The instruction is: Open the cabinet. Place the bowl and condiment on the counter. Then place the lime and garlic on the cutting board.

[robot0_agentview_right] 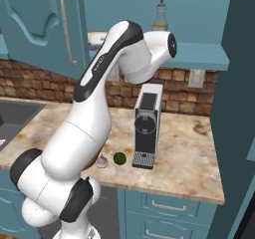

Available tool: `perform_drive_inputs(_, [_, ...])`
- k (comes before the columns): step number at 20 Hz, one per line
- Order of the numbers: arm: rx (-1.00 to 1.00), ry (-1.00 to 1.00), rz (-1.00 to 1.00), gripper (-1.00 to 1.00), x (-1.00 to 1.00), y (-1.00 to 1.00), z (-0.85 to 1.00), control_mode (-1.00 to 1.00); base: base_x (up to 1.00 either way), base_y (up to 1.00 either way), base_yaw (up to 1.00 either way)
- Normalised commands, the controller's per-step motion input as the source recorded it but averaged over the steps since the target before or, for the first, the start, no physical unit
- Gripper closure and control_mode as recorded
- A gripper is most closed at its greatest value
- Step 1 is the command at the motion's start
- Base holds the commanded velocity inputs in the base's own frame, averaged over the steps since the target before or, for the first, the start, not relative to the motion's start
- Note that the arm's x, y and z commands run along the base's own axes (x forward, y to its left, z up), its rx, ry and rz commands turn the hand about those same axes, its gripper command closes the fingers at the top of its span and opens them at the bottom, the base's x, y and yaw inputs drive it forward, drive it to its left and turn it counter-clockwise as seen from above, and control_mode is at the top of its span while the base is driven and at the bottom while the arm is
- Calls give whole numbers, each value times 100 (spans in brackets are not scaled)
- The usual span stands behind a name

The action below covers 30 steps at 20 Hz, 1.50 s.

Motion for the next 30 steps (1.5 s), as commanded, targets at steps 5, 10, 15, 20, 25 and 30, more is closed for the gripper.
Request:
perform_drive_inputs(5, [4,7,3,-100,34,8,-4,-100,0,0,0])
perform_drive_inputs(10, [6,5,3,-100,31,8,-4,-100,0,0,0])
perform_drive_inputs(15, [5,1,4,-100,10,13,0,-100,0,0,0])
perform_drive_inputs(20, [2,0,1,-100,0,23,0,-100,0,0,0])
perform_drive_inputs(25, [0,0,0,-100,-14,29,1,-100,0,0,0])
perform_drive_inputs(30, [0,-1,2,-100,-49,21,0,-100,0,0,0])
